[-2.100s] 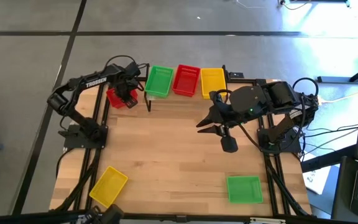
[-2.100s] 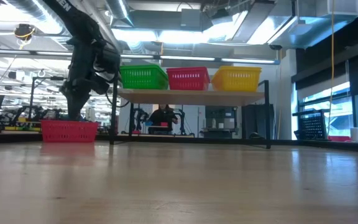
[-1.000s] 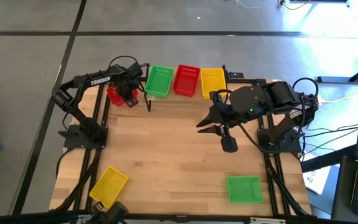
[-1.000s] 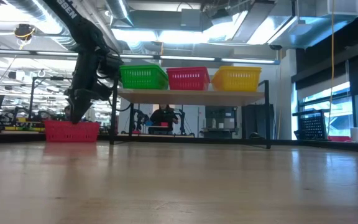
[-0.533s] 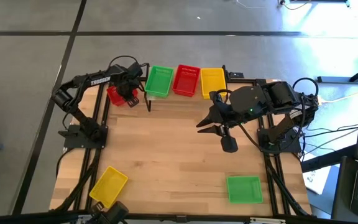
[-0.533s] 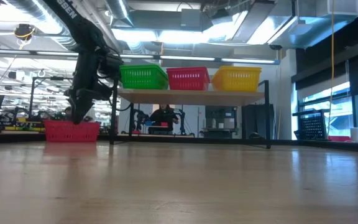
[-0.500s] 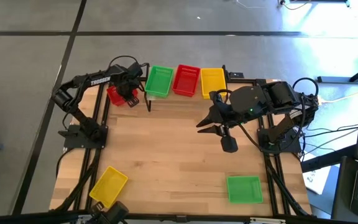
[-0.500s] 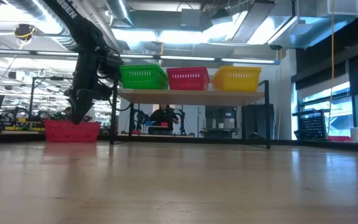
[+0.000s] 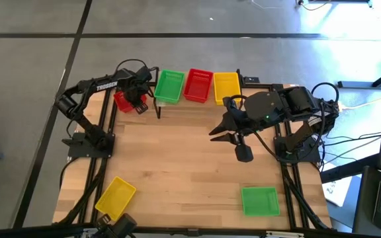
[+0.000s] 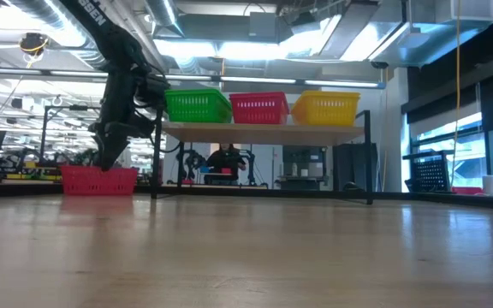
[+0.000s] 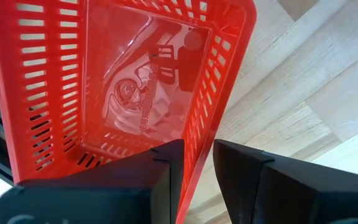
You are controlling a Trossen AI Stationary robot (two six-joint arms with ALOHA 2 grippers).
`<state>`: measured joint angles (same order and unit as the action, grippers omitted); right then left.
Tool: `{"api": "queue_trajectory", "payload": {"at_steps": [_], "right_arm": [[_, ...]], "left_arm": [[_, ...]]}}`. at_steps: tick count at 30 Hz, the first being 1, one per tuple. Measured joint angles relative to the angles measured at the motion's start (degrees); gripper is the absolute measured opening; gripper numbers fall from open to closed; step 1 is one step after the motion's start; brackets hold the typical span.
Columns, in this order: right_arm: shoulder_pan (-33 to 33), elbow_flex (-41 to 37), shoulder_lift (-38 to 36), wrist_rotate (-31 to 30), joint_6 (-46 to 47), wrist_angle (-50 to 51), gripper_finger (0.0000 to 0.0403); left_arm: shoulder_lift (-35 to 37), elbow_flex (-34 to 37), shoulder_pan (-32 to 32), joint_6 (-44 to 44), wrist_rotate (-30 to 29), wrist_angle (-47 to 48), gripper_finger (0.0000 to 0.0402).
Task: Stack baskets on shelf by color
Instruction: Stack the red bin on top of the red bins on the shelf
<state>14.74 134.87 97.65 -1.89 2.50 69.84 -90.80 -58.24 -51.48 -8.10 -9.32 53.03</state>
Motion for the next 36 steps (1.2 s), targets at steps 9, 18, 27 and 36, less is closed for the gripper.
{"api": "queue_trajectory", "payload": {"at_steps": [9, 18, 27, 36], "right_arm": [[0.0, 0.0, 0.0, 0.0, 0.2, 1.0, 0.0074], [0.0, 0.0, 0.0, 0.0, 0.2, 1.0, 0.0074], [0.0, 0.0, 0.0, 0.0, 0.0, 1.0, 0.0074], [0.0, 0.0, 0.0, 0.0, 0.1, 1.0, 0.0074]], "left_arm": [[-4.2, 0.0, 0.0, 0.0, 2.6, 0.0, 0.0078], [-5.4, 0.0, 0.5, 0.0, 1.9, 0.1, 0.0041], [-4.0, 0.0, 0.5, 0.7, 0.8, 1.8, 0.0002], [4.8, 0.0, 1.5, 3.2, 0.8, 11.4, 0.0]]}}
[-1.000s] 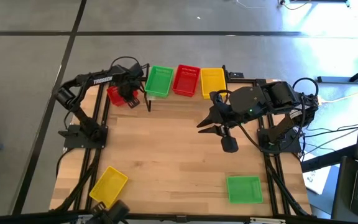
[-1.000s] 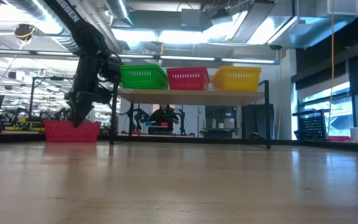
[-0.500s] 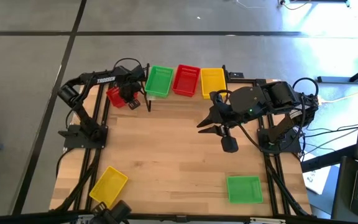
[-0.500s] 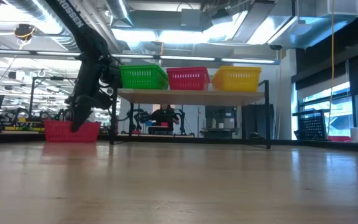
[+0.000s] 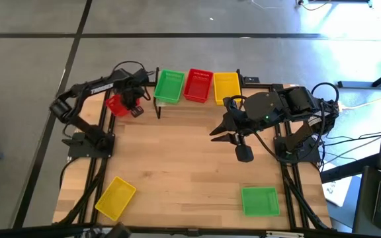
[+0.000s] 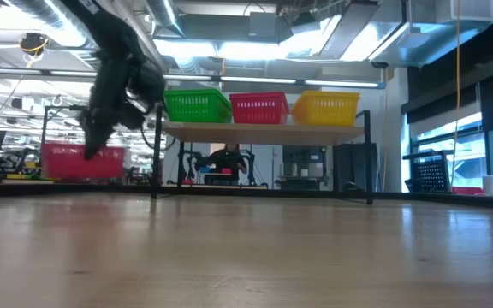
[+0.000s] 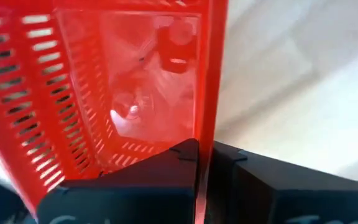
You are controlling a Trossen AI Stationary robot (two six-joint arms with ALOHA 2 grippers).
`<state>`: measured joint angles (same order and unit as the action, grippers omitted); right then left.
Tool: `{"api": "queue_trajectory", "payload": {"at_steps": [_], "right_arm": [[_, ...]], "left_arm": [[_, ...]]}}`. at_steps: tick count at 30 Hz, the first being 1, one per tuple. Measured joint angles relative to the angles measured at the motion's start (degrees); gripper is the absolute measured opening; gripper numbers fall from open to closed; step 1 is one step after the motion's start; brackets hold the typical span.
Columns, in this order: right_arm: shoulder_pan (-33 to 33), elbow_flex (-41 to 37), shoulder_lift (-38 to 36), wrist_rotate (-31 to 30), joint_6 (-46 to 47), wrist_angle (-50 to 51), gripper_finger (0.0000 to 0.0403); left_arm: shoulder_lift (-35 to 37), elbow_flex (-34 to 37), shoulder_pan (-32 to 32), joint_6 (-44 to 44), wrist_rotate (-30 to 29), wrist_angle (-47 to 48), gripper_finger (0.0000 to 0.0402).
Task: Stack baskets on shelf by color
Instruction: Stack the red bin on top of the red bins on the shelf
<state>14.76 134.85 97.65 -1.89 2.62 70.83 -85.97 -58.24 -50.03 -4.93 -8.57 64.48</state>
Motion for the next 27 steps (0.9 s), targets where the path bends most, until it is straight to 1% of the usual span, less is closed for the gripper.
{"api": "queue_trajectory", "payload": {"at_steps": [6, 12, 17, 20, 23, 27], "right_arm": [[0.0, 0.0, 0.0, 0.0, -0.1, 0.1, 0.0074], [0.0, 0.0, 0.0, 0.0, -0.3, 0.4, 0.0074], [0.0, 0.0, 0.0, 0.0, -0.3, 0.4, 0.0074], [0.0, 0.0, 0.0, 0.0, -0.3, 0.4, 0.0074], [0.0, 0.0, 0.0, 0.0, -0.3, 0.4, 0.0074], [0.0, 0.0, 0.0, 0.0, -0.1, 0.4, 0.0074]], "left_arm": [[9.5, 0.0, 2.9, 3.4, 0.1, 3.0, 0.0], [18.9, 0.0, 9.6, 7.0, 0.2, 7.7, 0.0], [25.5, 0.0, 17.5, 10.0, 0.4, 10.3, 0.0], [28.9, 0.0, 23.0, 10.8, 0.4, 10.1, 0.0], [30.8, 0.0, 29.3, 10.9, 0.4, 10.1, 0.0], [31.4, 0.0, 38.3, 11.2, 0.4, 10.1, 0.0]]}}
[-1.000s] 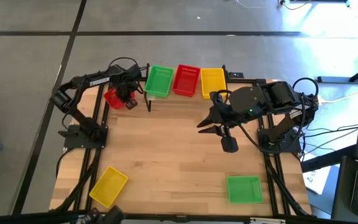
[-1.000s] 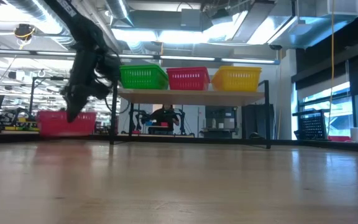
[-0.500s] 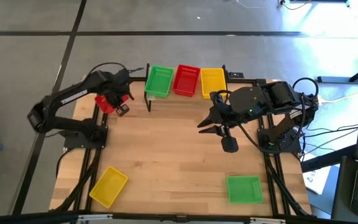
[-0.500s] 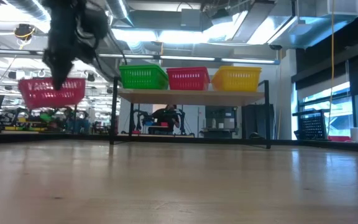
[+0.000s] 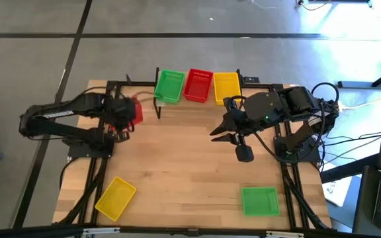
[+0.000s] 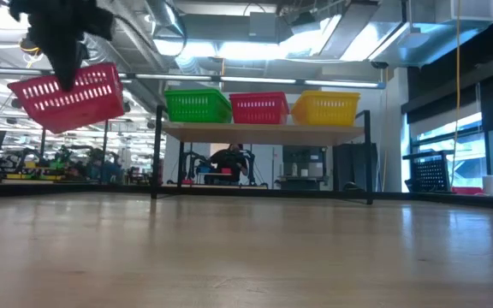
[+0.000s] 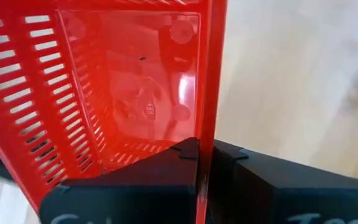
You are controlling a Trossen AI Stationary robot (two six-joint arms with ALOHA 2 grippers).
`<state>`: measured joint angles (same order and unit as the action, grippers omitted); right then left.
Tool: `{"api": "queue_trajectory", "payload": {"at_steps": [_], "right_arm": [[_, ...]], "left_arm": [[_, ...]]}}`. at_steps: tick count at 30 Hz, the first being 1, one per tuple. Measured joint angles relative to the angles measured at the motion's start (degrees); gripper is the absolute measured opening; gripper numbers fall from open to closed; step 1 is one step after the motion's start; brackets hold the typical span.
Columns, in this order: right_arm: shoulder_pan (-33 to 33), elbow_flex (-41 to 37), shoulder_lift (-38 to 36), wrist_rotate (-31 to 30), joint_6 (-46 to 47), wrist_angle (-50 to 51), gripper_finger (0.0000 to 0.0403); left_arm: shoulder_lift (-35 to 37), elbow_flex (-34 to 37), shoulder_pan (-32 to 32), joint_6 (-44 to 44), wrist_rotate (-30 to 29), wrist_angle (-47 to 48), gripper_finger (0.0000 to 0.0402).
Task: Stack baskets on shelf by color
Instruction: Stack the red bin on top of the red bins on the shelf
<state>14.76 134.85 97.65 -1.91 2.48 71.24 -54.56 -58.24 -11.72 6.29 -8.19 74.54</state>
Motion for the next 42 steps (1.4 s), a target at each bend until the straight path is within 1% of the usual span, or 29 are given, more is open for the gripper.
{"api": "queue_trajectory", "payload": {"at_steps": [5, 10, 16, 18, 21, 25, 31, 34, 42], "right_arm": [[0.0, 0.0, 0.0, 0.0, 0.2, 0.0, 0.0074], [0.0, 0.0, 0.0, 0.0, 1.2, 0.0, 0.0074], [0.0, 0.0, 0.0, 0.0, 1.9, -0.2, 0.0074], [0.0, 0.0, 0.0, 0.0, 1.9, -0.2, 0.0074], [0.0, 0.0, 0.0, 0.0, 1.9, -0.3, 0.0074], [0.0, 0.0, 0.0, 0.0, 1.7, -0.3, 0.0074], [0.0, 0.0, 0.0, 0.0, 1.6, 0.1, 0.0074], [0.0, 0.0, 0.0, 0.0, 1.5, 1.0, 0.0074], [0.0, 0.0, 0.0, 0.0, 1.5, 1.4, 0.0074]], "left_arm": [[-0.4, 0.0, 12.0, 0.7, 0.0, -0.2, 0.0], [-2.1, 0.0, 23.3, 0.7, 0.2, -2.8, 0.0], [-9.4, 0.0, 37.0, -2.4, 0.1, -10.6, 0.0], [-12.4, 0.0, 40.8, -3.7, -0.8, -13.9, 0.0], [-17.1, 0.0, 44.9, -5.5, -2.7, -18.2, 0.0], [-23.2, 0.0, 47.2, -6.0, -5.9, -19.7, 0.0], [-31.5, 0.0, 47.4, -6.1, -6.1, -24.1, 0.0], [-35.0, 0.0, 47.4, -7.9, -5.3, -27.7, 0.0], [-39.4, 0.0, 47.4, -6.5, -3.5, -32.5, 0.0]]}}
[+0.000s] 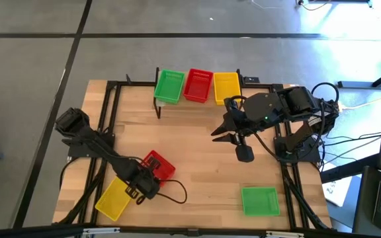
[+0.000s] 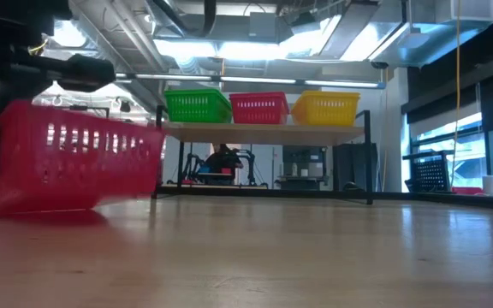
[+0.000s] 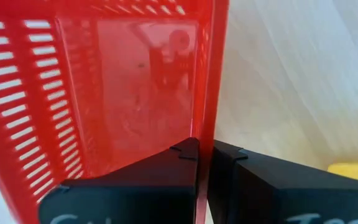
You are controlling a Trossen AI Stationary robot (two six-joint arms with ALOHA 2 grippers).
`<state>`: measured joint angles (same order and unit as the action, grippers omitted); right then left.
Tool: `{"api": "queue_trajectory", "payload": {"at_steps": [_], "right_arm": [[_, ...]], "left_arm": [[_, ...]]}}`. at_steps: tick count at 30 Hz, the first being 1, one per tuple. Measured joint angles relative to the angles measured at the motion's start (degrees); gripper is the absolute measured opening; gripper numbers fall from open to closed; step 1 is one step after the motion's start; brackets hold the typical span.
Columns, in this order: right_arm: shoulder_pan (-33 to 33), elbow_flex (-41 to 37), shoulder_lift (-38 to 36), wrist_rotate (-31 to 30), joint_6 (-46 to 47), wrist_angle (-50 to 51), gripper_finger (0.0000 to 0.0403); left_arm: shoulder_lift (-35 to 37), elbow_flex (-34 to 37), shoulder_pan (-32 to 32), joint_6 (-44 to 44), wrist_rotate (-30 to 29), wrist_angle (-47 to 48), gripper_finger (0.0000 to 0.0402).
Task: Stack baskets on shelf by color
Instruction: Stack the red bin on top of the red bins on the shelf
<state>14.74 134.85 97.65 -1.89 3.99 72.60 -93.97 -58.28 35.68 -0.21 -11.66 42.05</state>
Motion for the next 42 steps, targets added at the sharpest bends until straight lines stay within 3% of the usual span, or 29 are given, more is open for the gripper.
{"api": "queue_trajectory", "payload": {"at_steps": [8, 22, 31, 42], "right_arm": [[0.0, -0.2, 0.0, 0.0, 0.0, -0.1, 0.0074], [0.0, -0.2, 0.2, 0.0, 0.0, -0.3, 0.0074], [0.0, -0.2, 0.2, 0.0, -1.6, -0.3, 0.0074], [0.0, -0.2, 0.2, 0.0, -1.7, 0.2, 0.0074]], "left_arm": [[-0.7, 0.0, -0.1, -0.3, 0.3, -2.2, 0.0001], [-0.7, 0.0, -1.4, 0.0, 0.2, -2.3, 0.0057], [0.7, -0.1, -1.4, 9.0, 0.2, -2.1, 0.0055], [3.2, -12.1, -1.3, 12.0, -0.2, 6.3, 0.0055]]}}
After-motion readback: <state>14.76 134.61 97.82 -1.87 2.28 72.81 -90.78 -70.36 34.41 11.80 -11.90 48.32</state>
